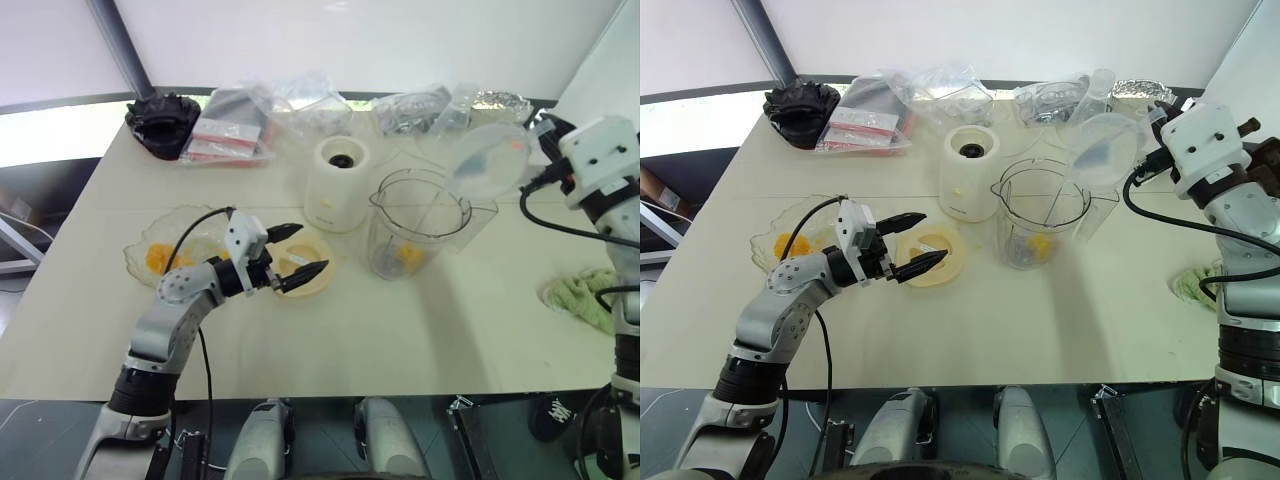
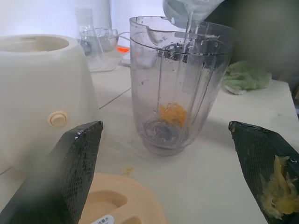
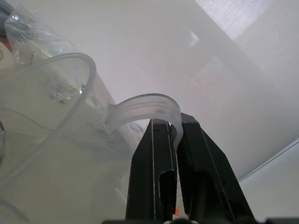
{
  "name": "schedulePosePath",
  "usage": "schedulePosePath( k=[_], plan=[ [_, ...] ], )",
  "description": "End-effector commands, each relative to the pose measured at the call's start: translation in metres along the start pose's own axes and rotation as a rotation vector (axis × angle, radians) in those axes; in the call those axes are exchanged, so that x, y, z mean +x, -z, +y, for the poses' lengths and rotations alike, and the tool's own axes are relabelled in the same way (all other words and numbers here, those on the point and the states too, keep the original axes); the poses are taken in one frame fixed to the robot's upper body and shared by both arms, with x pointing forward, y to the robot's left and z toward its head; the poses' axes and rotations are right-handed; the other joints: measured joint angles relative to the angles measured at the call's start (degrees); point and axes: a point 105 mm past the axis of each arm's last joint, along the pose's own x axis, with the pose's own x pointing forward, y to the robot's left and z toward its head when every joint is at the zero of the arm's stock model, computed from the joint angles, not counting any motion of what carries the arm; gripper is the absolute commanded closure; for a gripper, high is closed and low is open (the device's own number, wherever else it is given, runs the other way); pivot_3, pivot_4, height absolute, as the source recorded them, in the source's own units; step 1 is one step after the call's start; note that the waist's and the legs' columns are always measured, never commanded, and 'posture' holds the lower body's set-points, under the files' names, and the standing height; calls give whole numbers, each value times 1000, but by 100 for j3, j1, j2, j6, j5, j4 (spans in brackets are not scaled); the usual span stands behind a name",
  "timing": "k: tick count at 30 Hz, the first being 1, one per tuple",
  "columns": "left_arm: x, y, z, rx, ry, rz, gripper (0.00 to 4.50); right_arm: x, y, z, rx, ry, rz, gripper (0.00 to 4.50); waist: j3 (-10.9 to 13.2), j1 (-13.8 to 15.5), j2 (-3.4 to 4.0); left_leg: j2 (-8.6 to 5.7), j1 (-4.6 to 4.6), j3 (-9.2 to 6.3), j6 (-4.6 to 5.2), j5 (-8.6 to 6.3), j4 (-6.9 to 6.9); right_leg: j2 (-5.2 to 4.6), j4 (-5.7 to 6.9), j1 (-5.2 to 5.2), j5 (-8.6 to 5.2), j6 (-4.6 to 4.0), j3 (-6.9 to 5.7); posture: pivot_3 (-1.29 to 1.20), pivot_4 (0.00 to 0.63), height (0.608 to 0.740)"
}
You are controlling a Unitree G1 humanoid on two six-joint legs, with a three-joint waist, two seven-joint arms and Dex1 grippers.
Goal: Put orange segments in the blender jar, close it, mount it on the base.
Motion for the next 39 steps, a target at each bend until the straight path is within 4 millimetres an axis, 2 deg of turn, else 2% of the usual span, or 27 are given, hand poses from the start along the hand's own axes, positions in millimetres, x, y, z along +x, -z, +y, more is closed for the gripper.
schedulePosePath(
  k=[1,5,13,16,18,20,22,29,32,39],
  plan=[
    [1,-11,-2,50,13,-28,0,-2,-10,-11,21,49,-42,4429,0,1,0,0,0,0,0,0,0,0,0,0,0,0,0,0,150,740],
    [0,-11,-3,52,13,-26,0,-2,-6,-20,132,117,-24,4429,0,1,-1,0,0,0,0,0,0,0,0,1,0,0,0,0,150,740],
    [1,-10,-2,51,12,-23,0,-7,7,-50,473,322,21,4429,1,7,0,5,0,-1,0,0,0,-1,2,0,0,-1,0,0,150,740],
    [1,-10,-2,52,12,-22,0,-14,24,-62,638,423,64,4429,1,9,0,5,0,-2,0,0,-1,-2,1,0,0,-1,1,0,150,740],
    [1,-10,-1,52,13,-21,0,-17,30,-65,692,455,85,4429,1,13,0,5,0,-1,0,0,-1,-3,1,0,0,-1,1,0,150,740],
    [1,-11,-1,52,13,-21,0,-25,47,-66,750,509,135,4429,1,8,0,5,0,-1,0,0,-1,-3,1,0,0,-1,1,0,150,740],
    [1,-10,-1,52,13,-21,0,-33,65,-64,788,556,188,4429,1,5,0,5,0,-1,0,0,-1,-3,0,0,0,-1,0,0,150,740],
    [2,-10,-2,52,17,-19,0,-65,140,-34,918,701,369,4429,0,-25,2,1,0,2,0,0,-1,-2,1,1,0,0,1,0,150,740],
    [1,-10,-2,54,16,-16,0,-71,161,-22,966,738,393,4429,0,-48,6,-4,2,3,0,0,-2,0,3,1,1,0,1,0,150,740],
    [-1,-10,-5,56,19,-6,0,-73,190,-1,1001,801,432,4429,1,-58,6,-4,5,2,1,0,-3,5,4,2,1,1,2,0,150,740]
  ],
)
